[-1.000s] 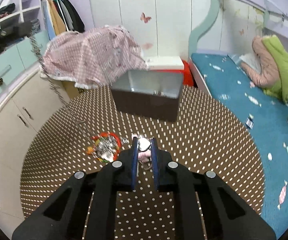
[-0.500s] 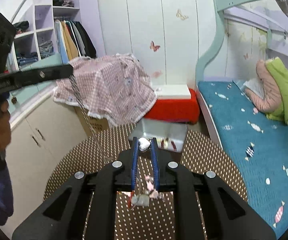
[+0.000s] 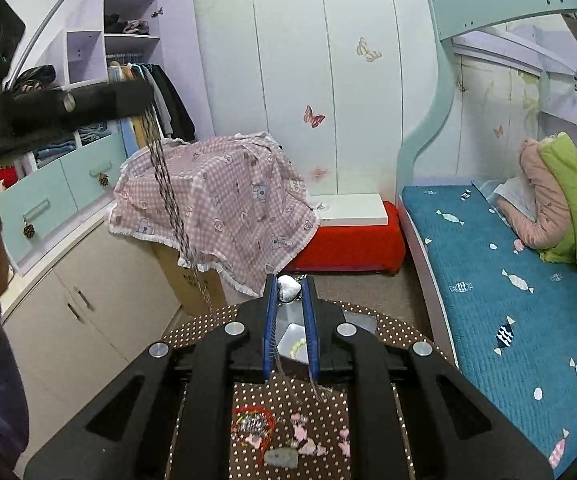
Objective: Organize jewelry
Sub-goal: 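Carry the chain and pink charm into the box and open both tools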
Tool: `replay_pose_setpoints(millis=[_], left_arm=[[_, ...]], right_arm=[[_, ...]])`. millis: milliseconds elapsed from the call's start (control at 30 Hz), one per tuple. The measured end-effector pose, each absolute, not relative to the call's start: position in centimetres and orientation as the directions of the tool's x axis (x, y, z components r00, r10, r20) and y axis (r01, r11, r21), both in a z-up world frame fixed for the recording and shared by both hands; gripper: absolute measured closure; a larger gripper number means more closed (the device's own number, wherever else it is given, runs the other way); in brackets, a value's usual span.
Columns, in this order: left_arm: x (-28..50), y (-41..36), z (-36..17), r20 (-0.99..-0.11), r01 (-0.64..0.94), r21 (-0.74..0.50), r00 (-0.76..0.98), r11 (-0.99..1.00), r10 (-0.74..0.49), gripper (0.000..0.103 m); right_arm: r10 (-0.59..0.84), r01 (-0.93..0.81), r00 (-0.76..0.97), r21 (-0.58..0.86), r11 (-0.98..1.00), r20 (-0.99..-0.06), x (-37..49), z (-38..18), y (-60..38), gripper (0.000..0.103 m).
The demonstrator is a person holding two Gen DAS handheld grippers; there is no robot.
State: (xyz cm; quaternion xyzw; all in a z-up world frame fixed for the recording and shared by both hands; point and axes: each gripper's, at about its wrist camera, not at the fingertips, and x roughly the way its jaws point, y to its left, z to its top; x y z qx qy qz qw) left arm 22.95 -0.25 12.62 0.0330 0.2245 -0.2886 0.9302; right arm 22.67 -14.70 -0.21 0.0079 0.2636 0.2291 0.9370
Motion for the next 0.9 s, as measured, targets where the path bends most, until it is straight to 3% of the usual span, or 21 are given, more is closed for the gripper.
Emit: replay_pose_setpoints(millis=[533, 700, 900], left_arm=[[29.9, -0.7, 16.2, -0.407, 0.547, -0.141, 0.728, 0.826, -0.551, 0.100], [31.1, -1.4, 15.2, -0.439, 0.537, -0.109, 0.729, 0.836, -0.525, 0.100], [33.5, -1.9, 10.2, -0.538, 0.515, -0.129, 0.681, 0.847, -0.497, 0.100]], right_arm=[[0.445, -0.411, 0.738, 0.184, 0.893, -0.507, 27.2, -1.0, -15.5, 0.092], [0.449, -0.405, 0.719, 0.205, 0.891, -0.530, 28.3, -2.2, -15.7, 0.092], [0.446, -0.399, 0.698, 0.213, 0.892, -0.560, 29.2, -3.7, -15.6, 0.092]])
